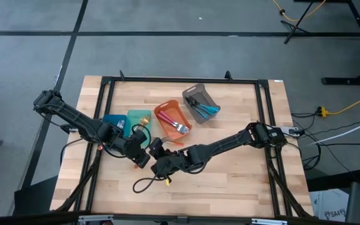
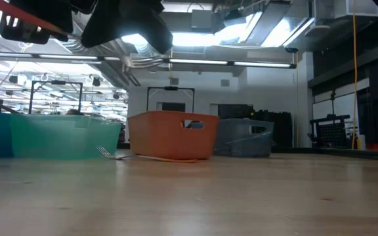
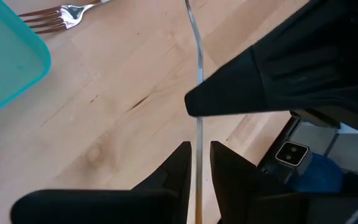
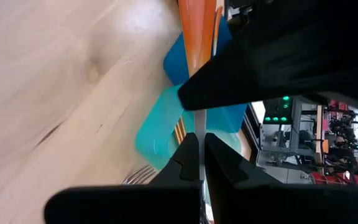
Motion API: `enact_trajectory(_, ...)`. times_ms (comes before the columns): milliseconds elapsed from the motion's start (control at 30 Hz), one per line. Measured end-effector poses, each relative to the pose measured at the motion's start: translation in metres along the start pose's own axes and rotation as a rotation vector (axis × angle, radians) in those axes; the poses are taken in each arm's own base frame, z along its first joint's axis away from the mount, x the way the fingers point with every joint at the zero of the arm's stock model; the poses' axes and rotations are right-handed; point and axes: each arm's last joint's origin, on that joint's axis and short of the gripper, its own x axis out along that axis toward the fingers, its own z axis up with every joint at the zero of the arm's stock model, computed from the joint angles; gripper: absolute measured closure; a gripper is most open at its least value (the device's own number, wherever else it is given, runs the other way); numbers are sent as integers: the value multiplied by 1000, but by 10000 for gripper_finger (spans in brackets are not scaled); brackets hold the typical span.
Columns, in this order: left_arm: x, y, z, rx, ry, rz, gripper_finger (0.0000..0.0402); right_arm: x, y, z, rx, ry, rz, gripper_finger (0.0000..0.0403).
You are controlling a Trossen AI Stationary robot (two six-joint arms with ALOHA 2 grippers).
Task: Sort silverware by color (type)
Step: Put the orange fork into the blue bin
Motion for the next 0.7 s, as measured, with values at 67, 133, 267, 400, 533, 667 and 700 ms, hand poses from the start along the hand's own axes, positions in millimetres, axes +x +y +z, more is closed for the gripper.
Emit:
enact_trajectory(67, 0, 0, 0, 0, 0, 0, 349, 0, -1, 1, 6, -6, -7, 403)
enact_trajectory(133, 0, 0, 0, 0, 0, 0, 349, 0, -1, 1, 6, -7, -8, 403)
enact_trajectory(267, 0, 0, 0, 0, -6, 2, 349, 0, -1, 1, 6, -6, -7, 403)
enact_trajectory(400, 0, 0, 0, -5, -9, 3, 349, 0, -1, 0, 6, -4, -6, 403)
enact_trajectory(533, 0, 1, 0, -5, -7, 10, 349, 1, -1, 0, 6, -3, -6, 403)
enact_trajectory(667, 0, 1, 0, -6, -8, 10, 349, 1, -1, 0, 5, -3, -6, 403)
enact_trajectory(700, 0, 1, 0, -6, -7, 10, 349, 1, -1, 0, 5, -3, -6, 403)
